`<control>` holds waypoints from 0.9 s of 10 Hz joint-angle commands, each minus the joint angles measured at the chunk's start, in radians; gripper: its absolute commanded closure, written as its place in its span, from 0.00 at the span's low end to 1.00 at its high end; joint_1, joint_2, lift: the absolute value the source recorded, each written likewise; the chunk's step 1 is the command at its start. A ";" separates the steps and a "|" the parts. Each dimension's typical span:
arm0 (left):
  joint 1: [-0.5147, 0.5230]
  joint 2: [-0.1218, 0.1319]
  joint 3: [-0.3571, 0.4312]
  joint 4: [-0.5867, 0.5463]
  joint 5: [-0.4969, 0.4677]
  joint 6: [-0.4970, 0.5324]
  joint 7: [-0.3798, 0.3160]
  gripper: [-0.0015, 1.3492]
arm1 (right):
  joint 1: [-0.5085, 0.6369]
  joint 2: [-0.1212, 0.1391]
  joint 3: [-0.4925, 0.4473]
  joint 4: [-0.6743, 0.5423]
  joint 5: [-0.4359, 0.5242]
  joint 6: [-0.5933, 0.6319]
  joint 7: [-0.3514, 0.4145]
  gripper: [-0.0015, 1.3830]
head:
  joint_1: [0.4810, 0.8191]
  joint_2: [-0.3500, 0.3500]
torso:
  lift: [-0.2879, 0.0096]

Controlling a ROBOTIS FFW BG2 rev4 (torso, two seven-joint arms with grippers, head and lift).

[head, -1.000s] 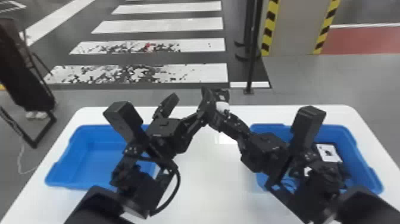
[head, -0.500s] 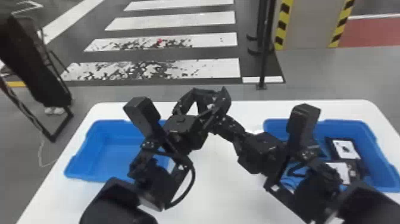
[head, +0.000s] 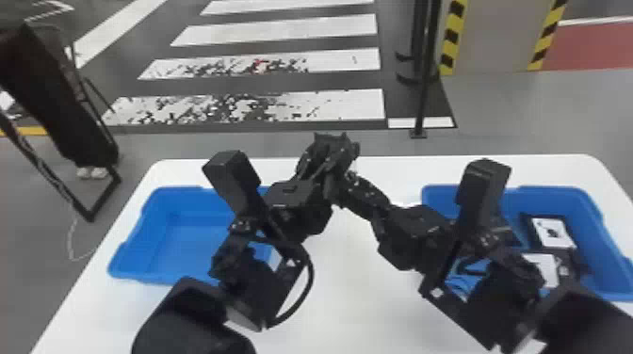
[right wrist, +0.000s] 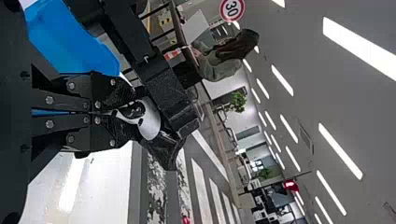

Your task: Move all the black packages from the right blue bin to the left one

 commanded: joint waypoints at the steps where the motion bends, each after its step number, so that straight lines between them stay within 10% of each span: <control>1: 0.002 0.002 -0.013 0.000 -0.016 -0.048 0.012 0.90 | 0.000 0.001 0.000 0.000 -0.006 -0.007 -0.002 0.83 | 0.63 0.72 | 0.52; 3: -0.003 0.003 -0.021 0.000 -0.050 -0.095 0.020 0.90 | -0.002 0.004 -0.002 0.005 -0.008 -0.012 -0.007 0.83 | 0.59 0.73 | 0.52; 7: -0.040 -0.023 0.151 0.130 -0.293 -0.213 0.094 0.90 | 0.056 0.006 -0.072 0.008 -0.034 -0.046 -0.007 0.05 | 0.52 0.78 | 0.52; 9: -0.067 -0.043 0.290 0.260 -0.455 -0.245 0.138 0.90 | 0.093 0.014 -0.141 -0.009 -0.024 -0.046 -0.007 0.07 | 0.49 0.87 | 0.52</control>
